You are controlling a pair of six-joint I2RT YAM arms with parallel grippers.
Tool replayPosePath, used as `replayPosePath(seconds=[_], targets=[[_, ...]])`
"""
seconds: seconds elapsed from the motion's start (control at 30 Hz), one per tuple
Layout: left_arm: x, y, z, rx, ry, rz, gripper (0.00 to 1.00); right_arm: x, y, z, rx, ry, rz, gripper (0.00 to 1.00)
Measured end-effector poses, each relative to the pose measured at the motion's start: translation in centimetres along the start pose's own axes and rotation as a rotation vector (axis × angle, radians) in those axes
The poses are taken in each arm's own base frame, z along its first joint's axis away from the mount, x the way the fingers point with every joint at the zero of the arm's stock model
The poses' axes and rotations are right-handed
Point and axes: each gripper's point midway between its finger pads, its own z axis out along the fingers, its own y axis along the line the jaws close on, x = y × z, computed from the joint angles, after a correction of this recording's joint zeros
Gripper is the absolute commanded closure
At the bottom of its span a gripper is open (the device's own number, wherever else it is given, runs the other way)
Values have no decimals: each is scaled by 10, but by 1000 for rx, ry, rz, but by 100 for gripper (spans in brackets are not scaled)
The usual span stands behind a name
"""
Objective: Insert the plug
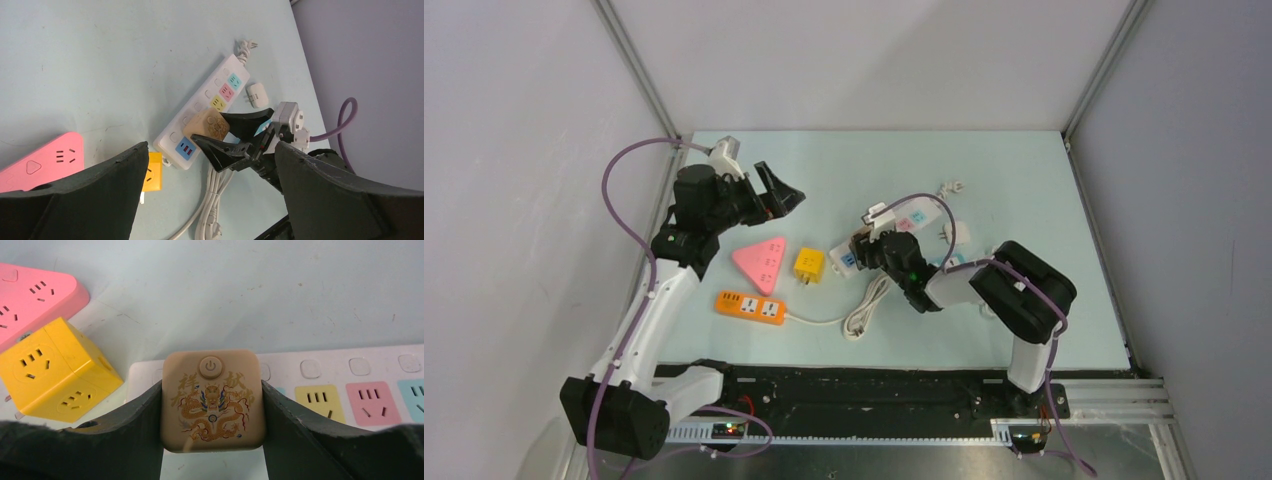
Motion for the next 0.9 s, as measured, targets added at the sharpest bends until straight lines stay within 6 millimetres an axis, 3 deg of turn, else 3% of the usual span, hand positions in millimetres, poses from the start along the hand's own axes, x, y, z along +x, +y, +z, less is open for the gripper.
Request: replayPosePath(seconds=[0.7, 0.9], targets=[[7, 4, 2, -4, 18, -7, 0, 10, 11, 18, -3, 84, 39, 100], [9, 1, 1, 15, 29, -7, 0, -3, 11, 15, 0, 113, 44, 77]])
